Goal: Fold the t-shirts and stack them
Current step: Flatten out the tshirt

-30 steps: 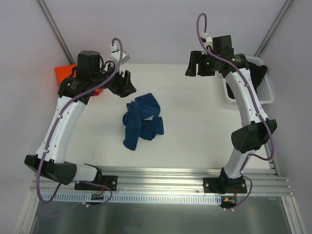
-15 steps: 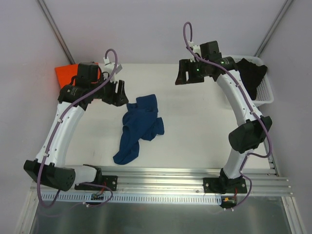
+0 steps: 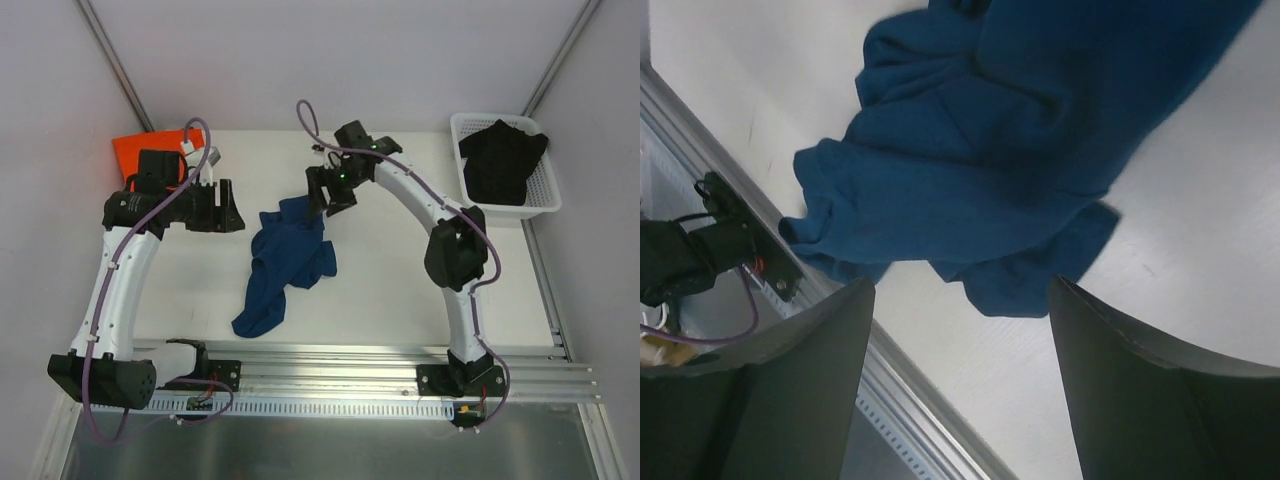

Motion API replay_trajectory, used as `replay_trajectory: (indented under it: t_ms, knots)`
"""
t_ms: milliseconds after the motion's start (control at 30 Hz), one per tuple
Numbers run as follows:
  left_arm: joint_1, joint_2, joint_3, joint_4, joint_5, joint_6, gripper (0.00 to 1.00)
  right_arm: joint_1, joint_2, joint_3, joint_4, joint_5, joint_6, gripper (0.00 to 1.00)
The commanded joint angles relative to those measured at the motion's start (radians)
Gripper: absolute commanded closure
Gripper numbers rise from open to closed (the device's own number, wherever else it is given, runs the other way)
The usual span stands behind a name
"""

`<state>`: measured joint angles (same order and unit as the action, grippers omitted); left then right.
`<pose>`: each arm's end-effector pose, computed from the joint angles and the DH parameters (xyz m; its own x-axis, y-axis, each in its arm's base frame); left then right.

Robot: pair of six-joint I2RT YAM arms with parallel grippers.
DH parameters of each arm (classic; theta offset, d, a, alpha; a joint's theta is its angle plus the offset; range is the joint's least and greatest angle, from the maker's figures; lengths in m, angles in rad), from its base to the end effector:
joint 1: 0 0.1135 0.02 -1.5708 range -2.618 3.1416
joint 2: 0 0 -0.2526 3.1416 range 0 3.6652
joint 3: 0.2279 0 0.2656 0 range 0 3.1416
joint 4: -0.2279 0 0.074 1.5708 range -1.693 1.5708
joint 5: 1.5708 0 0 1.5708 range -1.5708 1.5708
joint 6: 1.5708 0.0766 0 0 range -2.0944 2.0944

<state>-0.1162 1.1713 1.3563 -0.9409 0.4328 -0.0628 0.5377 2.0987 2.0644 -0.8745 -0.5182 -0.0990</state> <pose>0.2639 -0.0632 0.3543 -0.7056 0.0250 -0.7082 0.3648 0.8696 -0.3328 0.4051 0.2857 0.2720 -0.6043 -0.4603 -0.6503 -0.7699 0.5474 0.3280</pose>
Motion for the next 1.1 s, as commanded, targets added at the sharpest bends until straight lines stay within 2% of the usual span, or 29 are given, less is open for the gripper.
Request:
replay_trajectory:
  t_ms: [0,167,567,767,1067]
  knots:
    - [0.050,-0.018,0.076,0.011,-0.034,-0.003,0.37,0.056,0.070,-0.006,-0.017,-0.083,0.041,0.27]
    - [0.139,-0.025,0.089,0.033,-0.016,-0.031,0.36,0.128,0.158,0.083,-0.017,-0.088,0.058,0.28]
    - [0.196,-0.015,0.109,0.062,0.008,-0.063,0.36,0.297,0.225,0.224,-0.011,-0.066,0.050,0.35]
    - [0.245,-0.007,0.155,0.070,0.023,-0.074,0.36,0.369,0.262,0.224,-0.047,0.021,0.010,0.39]
    - [0.314,-0.039,0.205,0.070,0.046,-0.114,0.35,0.384,0.316,0.198,-0.067,0.113,-0.018,0.39]
